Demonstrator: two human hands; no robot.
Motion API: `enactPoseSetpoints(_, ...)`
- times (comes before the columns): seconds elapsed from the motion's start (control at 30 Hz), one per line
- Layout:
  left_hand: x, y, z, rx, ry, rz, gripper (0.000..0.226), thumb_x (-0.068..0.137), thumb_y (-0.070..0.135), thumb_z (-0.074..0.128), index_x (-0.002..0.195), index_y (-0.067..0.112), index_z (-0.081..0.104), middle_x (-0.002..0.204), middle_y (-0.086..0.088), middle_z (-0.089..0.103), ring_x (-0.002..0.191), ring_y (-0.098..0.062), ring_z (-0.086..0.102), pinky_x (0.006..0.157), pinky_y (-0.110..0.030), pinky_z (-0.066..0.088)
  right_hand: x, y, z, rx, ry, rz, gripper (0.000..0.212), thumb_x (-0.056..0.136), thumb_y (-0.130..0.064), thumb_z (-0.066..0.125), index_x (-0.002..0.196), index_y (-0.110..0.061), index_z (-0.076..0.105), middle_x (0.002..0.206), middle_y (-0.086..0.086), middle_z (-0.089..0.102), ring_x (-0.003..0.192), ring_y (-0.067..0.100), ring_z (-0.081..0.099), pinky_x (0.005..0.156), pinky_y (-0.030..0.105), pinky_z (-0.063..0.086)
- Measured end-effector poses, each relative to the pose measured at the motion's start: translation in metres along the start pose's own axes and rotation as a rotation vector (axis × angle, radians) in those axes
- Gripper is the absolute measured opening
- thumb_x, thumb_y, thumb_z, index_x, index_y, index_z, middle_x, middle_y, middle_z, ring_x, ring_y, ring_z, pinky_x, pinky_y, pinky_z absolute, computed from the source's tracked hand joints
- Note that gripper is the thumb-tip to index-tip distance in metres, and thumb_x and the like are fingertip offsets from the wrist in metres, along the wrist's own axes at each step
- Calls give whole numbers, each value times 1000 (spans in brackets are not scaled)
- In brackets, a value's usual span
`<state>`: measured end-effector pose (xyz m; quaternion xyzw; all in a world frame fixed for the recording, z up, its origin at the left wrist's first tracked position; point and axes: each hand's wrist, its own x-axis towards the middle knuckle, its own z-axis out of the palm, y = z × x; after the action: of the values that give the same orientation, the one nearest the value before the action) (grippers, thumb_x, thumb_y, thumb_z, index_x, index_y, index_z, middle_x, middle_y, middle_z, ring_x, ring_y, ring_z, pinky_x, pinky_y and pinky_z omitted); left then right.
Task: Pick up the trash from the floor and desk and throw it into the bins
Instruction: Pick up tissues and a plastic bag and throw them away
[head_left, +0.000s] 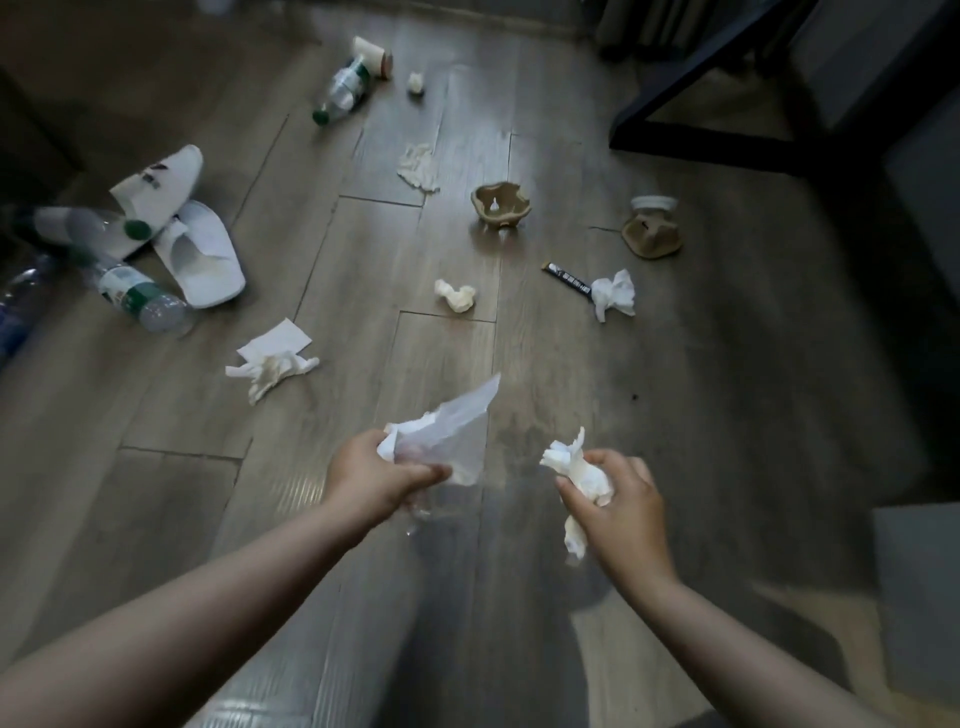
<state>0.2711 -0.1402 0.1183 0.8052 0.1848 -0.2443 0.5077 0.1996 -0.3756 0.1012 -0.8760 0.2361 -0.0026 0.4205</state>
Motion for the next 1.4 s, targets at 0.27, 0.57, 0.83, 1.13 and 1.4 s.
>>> enactPoseSetpoints(0.27, -131, 127, -81, -129, 35, -79, 33, 61, 14, 88, 87, 8, 67, 64, 1, 67, 45, -11, 57, 40, -18, 42, -45, -166, -111, 55, 34, 71, 26, 79, -23, 78, 101, -16, 66, 99, 1, 51, 76, -6, 48, 64, -4, 32)
enactPoseSetpoints(0.57, -319, 369, -177, -82, 74, 111, 37, 61, 23, 88, 87, 10, 65, 69, -4, 69, 45, -13, 58, 41, -21, 42, -117, -391, -338, 211, 152, 54, 21, 79, -26, 76, 89, -32, 59, 100, -3, 55, 81, -2, 54, 65, 7, 36)
enactPoseSetpoints(0.83, -486, 540, -224, -86, 4, 459, 37, 62, 24, 88, 91, 15, 67, 86, -2, 68, 62, -11, 66, 42, -18, 50, -205, -548, -525, 208, 329, -143, 23, 78, -31, 78, 95, -31, 62, 101, -6, 56, 85, 3, 59, 73, 21, 48)
enactPoseSetpoints(1.13, -570, 571, -205, 1, -351, 688, 46, 44, 49, 87, 82, 41, 62, 101, -4, 63, 78, -23, 69, 56, -41, 60, -346, -570, -569, 158, 695, -46, 35, 76, -39, 77, 105, -30, 60, 107, -13, 53, 98, -7, 52, 78, 4, 39)
enactPoseSetpoints(1.4, -694, 575, -161, 197, -693, 966, 45, 53, 51, 83, 88, 31, 62, 86, 1, 66, 71, -20, 66, 56, -41, 57, -513, -551, -600, 113, 1169, 227, 32, 73, -32, 79, 100, -30, 63, 100, -13, 55, 91, -6, 54, 72, 2, 37)
